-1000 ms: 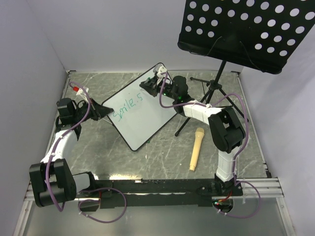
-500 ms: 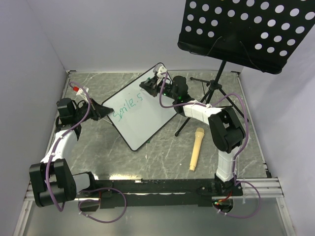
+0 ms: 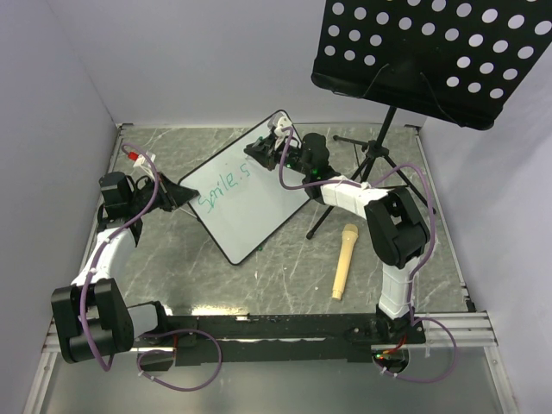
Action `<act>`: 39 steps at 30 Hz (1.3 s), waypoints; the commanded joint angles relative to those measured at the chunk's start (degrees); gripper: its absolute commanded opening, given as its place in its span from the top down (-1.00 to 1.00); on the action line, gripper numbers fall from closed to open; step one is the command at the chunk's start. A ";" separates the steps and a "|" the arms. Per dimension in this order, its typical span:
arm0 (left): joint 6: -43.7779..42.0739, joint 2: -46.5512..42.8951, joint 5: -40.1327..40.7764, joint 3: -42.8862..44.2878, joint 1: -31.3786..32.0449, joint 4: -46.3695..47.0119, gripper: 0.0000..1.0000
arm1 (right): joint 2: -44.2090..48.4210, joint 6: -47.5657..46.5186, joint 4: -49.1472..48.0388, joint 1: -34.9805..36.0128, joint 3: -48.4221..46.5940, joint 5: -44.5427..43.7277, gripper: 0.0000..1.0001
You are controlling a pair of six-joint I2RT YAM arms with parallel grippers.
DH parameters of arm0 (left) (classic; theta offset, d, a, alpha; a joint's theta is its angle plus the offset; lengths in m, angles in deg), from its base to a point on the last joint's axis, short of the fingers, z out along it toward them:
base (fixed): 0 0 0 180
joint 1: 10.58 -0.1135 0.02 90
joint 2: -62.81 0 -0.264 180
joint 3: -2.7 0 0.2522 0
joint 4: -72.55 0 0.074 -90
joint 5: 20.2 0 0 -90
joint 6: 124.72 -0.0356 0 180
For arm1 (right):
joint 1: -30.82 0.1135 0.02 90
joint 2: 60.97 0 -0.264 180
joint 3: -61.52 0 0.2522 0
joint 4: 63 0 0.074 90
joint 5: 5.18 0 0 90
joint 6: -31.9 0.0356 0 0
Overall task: Write a sentence on the whiteboard
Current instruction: Pick up the sentence from the whiteboard.
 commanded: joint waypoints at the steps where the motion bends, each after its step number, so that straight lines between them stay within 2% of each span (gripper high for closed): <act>1: -16.01 1.36 6.11 -0.97 0.81 -3.10 0.98 | -1.47 -0.24 -1.15 0.44 -1.61 1.10 1.00; 39: -16.18 2.68 8.40 -0.27 0.72 -3.45 0.98 | 4.50 0.02 -6.24 0.79 9.90 1.10 1.00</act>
